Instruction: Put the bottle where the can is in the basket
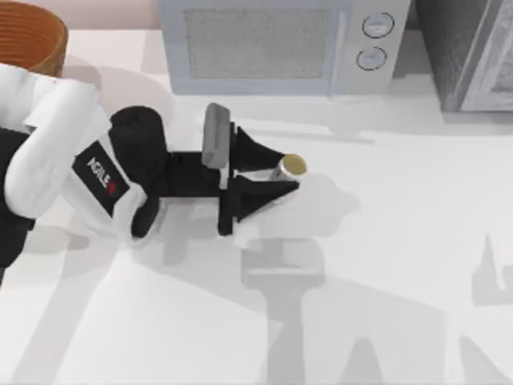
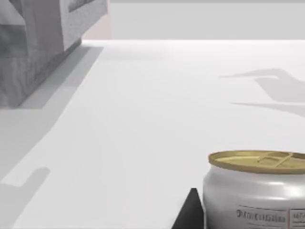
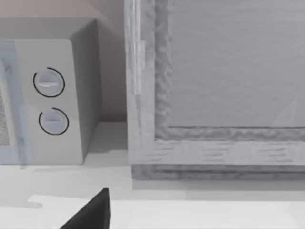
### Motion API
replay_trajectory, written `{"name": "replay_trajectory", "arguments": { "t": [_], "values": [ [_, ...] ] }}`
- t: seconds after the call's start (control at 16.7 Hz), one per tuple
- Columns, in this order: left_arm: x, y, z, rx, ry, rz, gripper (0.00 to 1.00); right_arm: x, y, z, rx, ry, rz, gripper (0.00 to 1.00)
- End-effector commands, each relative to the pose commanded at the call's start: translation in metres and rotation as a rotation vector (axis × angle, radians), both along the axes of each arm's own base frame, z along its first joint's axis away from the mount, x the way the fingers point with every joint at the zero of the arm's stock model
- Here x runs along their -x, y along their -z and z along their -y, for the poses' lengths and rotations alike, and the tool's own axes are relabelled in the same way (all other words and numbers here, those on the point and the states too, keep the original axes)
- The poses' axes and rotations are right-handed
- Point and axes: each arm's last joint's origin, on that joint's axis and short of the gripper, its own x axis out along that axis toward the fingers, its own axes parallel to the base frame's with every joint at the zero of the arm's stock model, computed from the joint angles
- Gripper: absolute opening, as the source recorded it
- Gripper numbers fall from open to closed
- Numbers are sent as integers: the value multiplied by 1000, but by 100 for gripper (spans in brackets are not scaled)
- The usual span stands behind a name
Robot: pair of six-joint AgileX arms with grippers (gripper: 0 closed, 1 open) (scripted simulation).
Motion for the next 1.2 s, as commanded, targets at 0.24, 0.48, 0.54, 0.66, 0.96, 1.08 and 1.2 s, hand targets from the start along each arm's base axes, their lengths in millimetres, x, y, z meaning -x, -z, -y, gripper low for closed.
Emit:
{"name": "replay_trajectory", "arguments": {
  "t": [0.24, 0.48, 0.54, 0.66, 0.96, 1.08, 1.2],
  "values": [
    [0, 0, 0, 0, 0, 0, 8, 0, 0, 0, 0, 0, 0, 100],
    [0, 0, 0, 0, 0, 0, 38, 0, 0, 0, 0, 0, 0, 100],
    [0, 0, 0, 0, 0, 0, 45, 0, 0, 0, 0, 0, 0, 100],
    [0, 0, 0, 0, 0, 0, 60, 0, 0, 0, 0, 0, 0, 100],
    [0, 0, 0, 0, 0, 0, 98, 0, 0, 0, 0, 0, 0, 100],
    [0, 0, 0, 0, 0, 0, 100, 0, 0, 0, 0, 0, 0, 100],
    [0, 0, 0, 0, 0, 0, 100, 0, 0, 0, 0, 0, 0, 100]
  ]
}}
